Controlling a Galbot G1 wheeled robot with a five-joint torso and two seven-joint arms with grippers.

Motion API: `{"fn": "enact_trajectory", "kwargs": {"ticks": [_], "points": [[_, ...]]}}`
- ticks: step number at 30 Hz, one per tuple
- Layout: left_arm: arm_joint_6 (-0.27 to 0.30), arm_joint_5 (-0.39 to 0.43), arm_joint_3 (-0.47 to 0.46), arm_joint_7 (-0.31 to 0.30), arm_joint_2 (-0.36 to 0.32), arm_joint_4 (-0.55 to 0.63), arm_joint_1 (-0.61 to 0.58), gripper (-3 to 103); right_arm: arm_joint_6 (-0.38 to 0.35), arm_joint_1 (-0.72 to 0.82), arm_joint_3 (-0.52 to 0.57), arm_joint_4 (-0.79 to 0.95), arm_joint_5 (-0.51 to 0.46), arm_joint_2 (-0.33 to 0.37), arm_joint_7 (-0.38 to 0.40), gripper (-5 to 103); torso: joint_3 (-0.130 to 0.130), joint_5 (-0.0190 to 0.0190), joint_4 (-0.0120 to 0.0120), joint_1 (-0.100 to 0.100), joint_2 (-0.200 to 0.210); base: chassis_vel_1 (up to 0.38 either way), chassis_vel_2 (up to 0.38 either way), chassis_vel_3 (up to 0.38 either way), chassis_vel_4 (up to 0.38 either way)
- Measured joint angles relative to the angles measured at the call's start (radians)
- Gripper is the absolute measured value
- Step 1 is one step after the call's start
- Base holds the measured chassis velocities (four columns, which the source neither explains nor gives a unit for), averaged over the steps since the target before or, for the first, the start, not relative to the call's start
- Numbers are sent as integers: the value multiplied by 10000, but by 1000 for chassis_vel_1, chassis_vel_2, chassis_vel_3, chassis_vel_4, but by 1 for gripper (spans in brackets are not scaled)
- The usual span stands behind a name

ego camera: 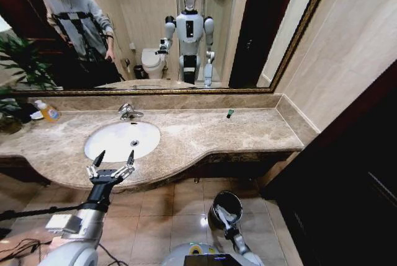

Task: Pick up the trash from the sink and place it in the trash bin.

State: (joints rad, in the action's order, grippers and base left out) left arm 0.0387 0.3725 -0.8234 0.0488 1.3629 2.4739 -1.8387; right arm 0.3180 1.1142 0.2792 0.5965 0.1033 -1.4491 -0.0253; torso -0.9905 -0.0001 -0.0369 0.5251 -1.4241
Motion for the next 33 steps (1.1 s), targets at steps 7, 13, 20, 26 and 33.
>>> {"fn": "enact_trajectory", "kwargs": {"ticks": [7, 13, 20, 26, 33], "points": [[0, 0, 0, 0, 0, -1, 0, 100, -118, -959, 28, -1314, 351, -159, 0, 20, 0, 0, 0, 0, 0, 0, 0, 0, 0], [0, 0, 0, 0, 0, 0, 0, 100, -449, -1464, 26, -1818, 387, -98, 39, 20, 0, 0, 1, 0, 0, 0, 0, 0, 0], [0, 0, 0, 0, 0, -1, 0, 100, -825, -1463, 15, -1613, 502, -55, 228, 40, 0, 0, 1, 0, 0, 0, 0, 0, 0], [0, 0, 0, 0, 0, 0, 0, 100, -554, -1384, 42, -1546, 518, -44, 316, 56, 1, 0, 1, 0, 0, 0, 0, 0, 0], [0, 0, 0, 0, 0, 0, 0, 100, -263, -1284, 83, -1533, 494, 8, 552, 83, 1, 1, 1, 0, 0, 0, 0, 0, 0]]}}
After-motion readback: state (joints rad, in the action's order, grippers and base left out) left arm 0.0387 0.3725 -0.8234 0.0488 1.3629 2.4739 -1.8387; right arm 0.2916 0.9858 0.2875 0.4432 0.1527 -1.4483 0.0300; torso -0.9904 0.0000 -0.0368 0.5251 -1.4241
